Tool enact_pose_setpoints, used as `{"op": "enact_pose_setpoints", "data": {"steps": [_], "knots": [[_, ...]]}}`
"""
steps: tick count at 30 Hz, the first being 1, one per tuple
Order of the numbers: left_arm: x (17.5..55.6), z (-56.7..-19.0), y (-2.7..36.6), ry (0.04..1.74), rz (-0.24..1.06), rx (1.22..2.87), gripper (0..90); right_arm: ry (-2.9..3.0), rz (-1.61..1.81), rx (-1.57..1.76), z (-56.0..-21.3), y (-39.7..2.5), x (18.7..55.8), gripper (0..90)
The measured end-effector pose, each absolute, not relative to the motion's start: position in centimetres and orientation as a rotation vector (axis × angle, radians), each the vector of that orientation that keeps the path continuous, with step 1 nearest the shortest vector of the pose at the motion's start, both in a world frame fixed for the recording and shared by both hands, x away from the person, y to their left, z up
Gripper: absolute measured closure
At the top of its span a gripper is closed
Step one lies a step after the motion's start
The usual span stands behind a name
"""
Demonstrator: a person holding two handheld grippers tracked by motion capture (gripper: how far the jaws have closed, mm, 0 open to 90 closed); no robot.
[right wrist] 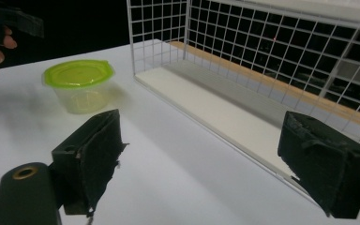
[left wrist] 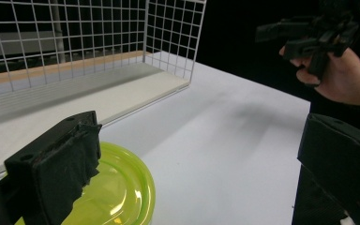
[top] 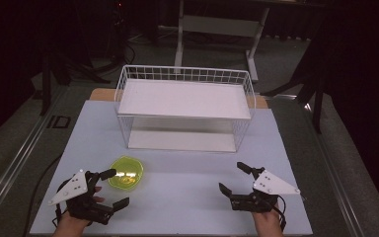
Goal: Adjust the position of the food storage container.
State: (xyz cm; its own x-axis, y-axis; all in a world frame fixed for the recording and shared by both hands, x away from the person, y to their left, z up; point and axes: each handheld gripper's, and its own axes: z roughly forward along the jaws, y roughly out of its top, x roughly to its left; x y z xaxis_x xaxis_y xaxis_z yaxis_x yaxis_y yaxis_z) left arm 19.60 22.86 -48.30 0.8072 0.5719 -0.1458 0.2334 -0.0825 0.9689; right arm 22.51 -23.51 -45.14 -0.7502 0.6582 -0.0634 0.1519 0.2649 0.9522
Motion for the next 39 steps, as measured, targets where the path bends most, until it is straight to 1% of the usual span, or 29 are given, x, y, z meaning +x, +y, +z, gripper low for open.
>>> {"op": "enact_pose_setpoints", "data": {"steps": [9,13,17,20,21,22,24,26,27,28,29,30,32,33,34,37,39], "knots": [[19.5,-47.9,22.5,0.642,0.306,1.669,0.4,2.086,1.521,0.701,-44.6,-23.1,22.1,13.7],[19.3,-46.6,22.9,0.725,0.311,1.663,0.4,2.052,1.537,0.676,-44.0,-23.0,21.8,12.7],[19.5,-46.1,23.5,0.745,0.288,1.666,0.4,2.039,1.551,0.685,-43.7,-23.0,21.9,12.5],[19.5,-45.7,24.3,0.769,0.313,1.696,1.3,2.054,1.534,0.692,-43.9,-22.8,22.3,12.2],[19.1,-45.6,25.2,0.779,0.374,1.714,8.0,2.059,1.532,0.689,-44.0,-22.8,22.4,12.3],[19.0,-45.7,25.6,0.781,0.378,1.716,14.7,2.049,1.524,0.694,-44.1,-22.7,22.4,12.4],[19.0,-45.9,26.4,0.821,0.384,1.731,16.4,2.036,1.523,0.715,-44.1,-22.7,22.5,12.5],[18.9,-46.2,26.8,0.835,0.392,1.74,25.9,2.028,1.531,0.727,-44.0,-22.7,22.5,13.1],[18.8,-46.6,27.3,0.863,0.403,1.741,25.9,2.018,1.539,0.729,-43.9,-22.7,22.4,13.3],[18.9,-46.8,27.6,0.878,0.394,1.744,32.8,2.006,1.538,0.717,-43.8,-22.7,22.3,13.3],[19.1,-47.6,27.9,0.927,0.389,1.772,37.1,2.012,1.524,0.711,-43.8,-22.6,22.3,13.2],[19.1,-47.6,27.9,0.927,0.389,1.772,43.4,2.014,1.512,0.706,-43.9,-22.5,22.2,13.3],[19.5,-48.7,28.2,0.96,0.359,1.841,55.3,2.025,1.514,0.703,-44.1,-22.3,22.2,13.3],[19.5,-48.7,28.2,0.96,0.359,1.841,59.9,2.025,1.514,0.703,-44.1,-22.3,22.2,13.3],[19.8,-49.4,28.3,0.995,0.358,1.887,65.2,2.041,1.511,0.706,-44.2,-22.2,22.3,13.4],[20.2,-50.1,28.4,1.027,0.35,1.939,78.5,2.056,1.503,0.702,-44.4,-22.1,22.3,13.5],[20.3,-51.0,28.4,0.987,0.337,2.022,87.3,2.06,1.494,0.701,-44.4,-22.1,22.4,13.5]]}}
